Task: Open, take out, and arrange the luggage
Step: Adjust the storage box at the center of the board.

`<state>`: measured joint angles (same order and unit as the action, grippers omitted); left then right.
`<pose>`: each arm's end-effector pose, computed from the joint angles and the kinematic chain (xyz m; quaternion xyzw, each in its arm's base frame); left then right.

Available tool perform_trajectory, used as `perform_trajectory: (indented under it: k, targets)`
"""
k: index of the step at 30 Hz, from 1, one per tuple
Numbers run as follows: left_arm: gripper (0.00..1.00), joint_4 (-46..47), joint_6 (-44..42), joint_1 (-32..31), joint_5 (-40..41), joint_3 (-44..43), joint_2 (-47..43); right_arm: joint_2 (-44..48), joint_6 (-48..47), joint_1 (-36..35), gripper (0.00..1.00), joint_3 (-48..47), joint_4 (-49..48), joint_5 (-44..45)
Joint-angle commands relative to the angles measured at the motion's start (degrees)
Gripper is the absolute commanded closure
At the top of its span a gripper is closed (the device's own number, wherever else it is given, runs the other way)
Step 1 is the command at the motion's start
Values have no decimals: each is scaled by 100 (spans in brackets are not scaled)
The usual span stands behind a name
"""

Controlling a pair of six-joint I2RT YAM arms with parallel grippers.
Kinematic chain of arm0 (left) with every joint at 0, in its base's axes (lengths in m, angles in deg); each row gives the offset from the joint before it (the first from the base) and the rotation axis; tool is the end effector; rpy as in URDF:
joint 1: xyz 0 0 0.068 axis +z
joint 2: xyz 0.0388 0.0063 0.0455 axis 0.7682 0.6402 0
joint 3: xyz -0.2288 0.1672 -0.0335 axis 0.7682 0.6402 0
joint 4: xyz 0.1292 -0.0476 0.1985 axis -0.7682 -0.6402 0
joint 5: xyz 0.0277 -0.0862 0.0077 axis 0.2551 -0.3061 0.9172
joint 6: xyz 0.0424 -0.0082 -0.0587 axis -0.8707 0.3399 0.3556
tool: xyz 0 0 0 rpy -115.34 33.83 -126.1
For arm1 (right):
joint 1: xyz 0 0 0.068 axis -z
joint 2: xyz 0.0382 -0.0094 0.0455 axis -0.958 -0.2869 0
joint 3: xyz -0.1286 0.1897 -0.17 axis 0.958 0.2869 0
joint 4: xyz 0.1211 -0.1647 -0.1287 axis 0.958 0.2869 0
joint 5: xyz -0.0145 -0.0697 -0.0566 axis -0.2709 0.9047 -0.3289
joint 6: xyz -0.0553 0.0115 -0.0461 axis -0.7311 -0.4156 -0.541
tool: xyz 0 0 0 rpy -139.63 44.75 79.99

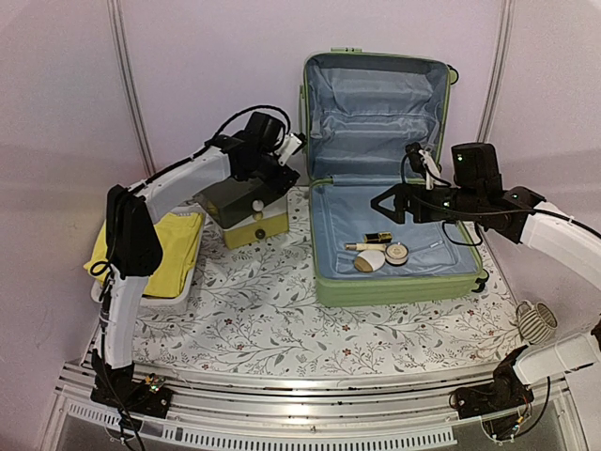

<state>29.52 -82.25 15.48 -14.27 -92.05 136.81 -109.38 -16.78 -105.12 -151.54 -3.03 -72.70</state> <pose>0.4397 -0.2886 0.2998 0.3535 0.8249 0.0339 0.4399 0.2284 0.1631 0.3530 -0.1884 0.8188 0.3359 0.4257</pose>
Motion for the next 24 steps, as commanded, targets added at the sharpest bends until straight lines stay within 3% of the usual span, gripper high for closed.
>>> perform_trajectory:
  k: [1, 7, 16, 20, 24]
  targets:
    - [14, 188, 45, -72, -194, -118, -21, 103, -51, 41, 1, 16, -6, 43]
    - [3, 255, 88, -86, -434, -119, -244, 110, -52, 50, 1, 35, -6, 42]
    - [2, 257, 590, -138, -741, -1, -930, 137, -28, 49, 1, 66, -8, 20]
    - [5, 208, 1649, -149, -235, 715, -1915, 145, -9, 50, 1, 89, -30, 25]
    - [9, -83, 3633, -108, 849, 1883, -2968, 155, 22, 58, 1, 163, -116, -17]
